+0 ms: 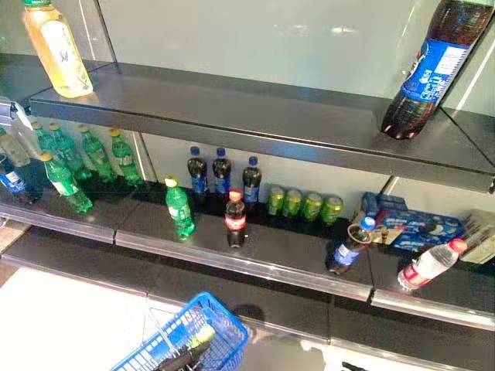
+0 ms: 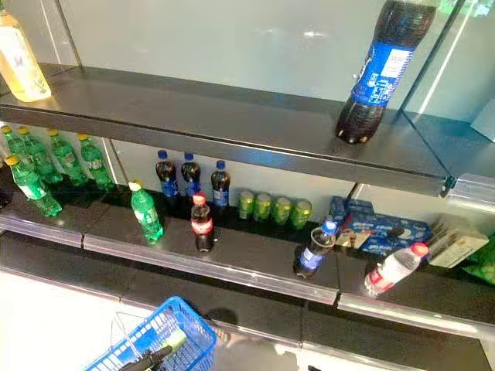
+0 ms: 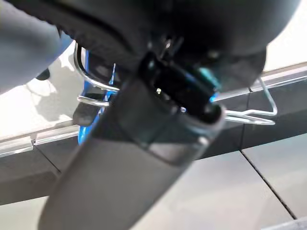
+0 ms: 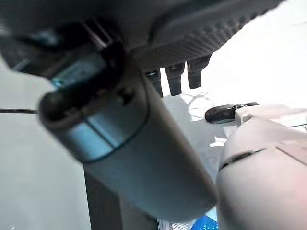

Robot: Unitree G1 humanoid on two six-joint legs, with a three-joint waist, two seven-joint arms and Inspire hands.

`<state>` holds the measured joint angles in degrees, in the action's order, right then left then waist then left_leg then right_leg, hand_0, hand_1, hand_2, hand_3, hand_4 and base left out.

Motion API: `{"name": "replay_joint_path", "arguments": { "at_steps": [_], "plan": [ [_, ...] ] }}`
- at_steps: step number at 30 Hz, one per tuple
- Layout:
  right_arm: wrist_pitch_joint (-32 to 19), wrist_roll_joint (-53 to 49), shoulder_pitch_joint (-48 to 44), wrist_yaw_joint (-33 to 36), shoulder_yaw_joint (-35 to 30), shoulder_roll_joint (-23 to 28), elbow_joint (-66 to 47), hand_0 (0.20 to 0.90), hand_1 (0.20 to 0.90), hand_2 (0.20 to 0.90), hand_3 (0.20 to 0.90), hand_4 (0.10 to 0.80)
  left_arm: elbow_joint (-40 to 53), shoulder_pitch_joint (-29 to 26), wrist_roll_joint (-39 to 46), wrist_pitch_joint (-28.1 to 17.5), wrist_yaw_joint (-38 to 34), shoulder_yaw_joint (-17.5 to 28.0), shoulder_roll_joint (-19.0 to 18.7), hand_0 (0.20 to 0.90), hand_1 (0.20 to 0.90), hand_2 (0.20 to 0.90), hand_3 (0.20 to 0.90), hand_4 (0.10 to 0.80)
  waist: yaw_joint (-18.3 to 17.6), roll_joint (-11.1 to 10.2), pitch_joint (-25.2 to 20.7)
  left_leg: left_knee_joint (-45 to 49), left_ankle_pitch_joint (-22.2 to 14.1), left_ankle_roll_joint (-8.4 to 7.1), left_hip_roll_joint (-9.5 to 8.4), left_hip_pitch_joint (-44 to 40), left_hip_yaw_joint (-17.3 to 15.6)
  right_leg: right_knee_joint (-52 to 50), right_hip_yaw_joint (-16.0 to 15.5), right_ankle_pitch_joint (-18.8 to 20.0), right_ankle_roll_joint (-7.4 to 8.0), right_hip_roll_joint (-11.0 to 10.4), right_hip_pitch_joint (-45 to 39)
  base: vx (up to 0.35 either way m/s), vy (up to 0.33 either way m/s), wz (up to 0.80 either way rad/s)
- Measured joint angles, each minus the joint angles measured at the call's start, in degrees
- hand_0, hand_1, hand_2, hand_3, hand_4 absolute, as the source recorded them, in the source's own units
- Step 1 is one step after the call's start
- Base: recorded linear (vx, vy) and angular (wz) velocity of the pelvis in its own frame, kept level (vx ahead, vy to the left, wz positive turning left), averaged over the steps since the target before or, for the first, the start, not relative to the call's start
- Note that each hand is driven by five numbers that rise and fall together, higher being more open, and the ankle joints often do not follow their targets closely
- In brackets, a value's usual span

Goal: Pick up the drink and place into the basket.

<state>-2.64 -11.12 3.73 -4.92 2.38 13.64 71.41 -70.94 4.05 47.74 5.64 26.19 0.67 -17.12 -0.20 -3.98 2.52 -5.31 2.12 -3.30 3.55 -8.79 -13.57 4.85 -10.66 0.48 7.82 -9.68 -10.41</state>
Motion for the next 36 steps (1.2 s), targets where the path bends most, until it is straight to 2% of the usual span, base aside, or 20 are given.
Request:
{"name": "replay_joint_path", "arguments": {
  "at_steps": [20,36],
  "plan": [
    [0.0,0.0,0.1,0.0,0.0,0.0,0.0,0.900,0.900,0.900,0.900,0.800,0.0,0.1,-1.3,0.0,0.0,-0.2,0.0,0.300,0.300,0.300,0.200,0.100,0.0,0.2,-0.5,0.0,0.0,0.00,0.01,0.0,-0.1,0.0,0.0,0.0,0.00,0.0,0.0,0.000,0.000,0.00],
    [0.0,1.9,0.2,-0.4,1.0,0.1,0.0,0.900,0.900,0.900,0.900,0.800,0.0,0.2,-1.5,-0.1,0.0,-0.2,0.0,0.300,0.300,0.300,0.200,0.100,0.2,0.7,-0.4,0.4,0.3,-0.38,0.87,0.1,0.4,0.3,-0.1,-0.1,-0.07,0.6,-0.1,-0.025,-0.095,0.01]
  ]
}}
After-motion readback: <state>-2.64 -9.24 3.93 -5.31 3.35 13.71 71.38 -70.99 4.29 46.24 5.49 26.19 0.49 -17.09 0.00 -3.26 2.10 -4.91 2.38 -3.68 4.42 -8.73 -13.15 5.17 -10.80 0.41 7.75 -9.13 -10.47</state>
